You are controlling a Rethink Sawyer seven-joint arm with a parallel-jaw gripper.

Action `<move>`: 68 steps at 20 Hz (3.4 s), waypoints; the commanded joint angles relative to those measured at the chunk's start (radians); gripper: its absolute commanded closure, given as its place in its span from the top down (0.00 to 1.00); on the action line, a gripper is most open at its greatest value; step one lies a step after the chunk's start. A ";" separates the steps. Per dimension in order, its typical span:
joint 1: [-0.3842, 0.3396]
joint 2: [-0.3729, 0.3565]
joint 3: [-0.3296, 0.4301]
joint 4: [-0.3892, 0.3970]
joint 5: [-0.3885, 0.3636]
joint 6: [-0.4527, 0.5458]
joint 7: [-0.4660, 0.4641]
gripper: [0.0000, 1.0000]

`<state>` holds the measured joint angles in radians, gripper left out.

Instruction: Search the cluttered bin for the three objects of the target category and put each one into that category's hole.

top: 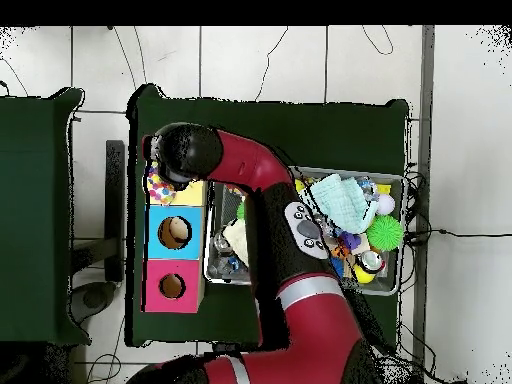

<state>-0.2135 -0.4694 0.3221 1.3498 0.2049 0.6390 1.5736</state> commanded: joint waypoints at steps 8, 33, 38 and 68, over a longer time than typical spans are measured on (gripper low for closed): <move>0.009 0.085 0.035 0.047 -0.032 0.155 0.052 1.00; 0.044 0.054 -0.042 0.051 -0.075 0.229 0.089 0.00; 0.066 0.040 -0.091 0.049 -0.095 0.269 0.101 0.00; 0.183 0.081 -0.280 -0.039 -0.157 0.098 0.212 0.00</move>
<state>-0.0468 -0.4684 0.1299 1.3053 0.1406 0.8342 1.5736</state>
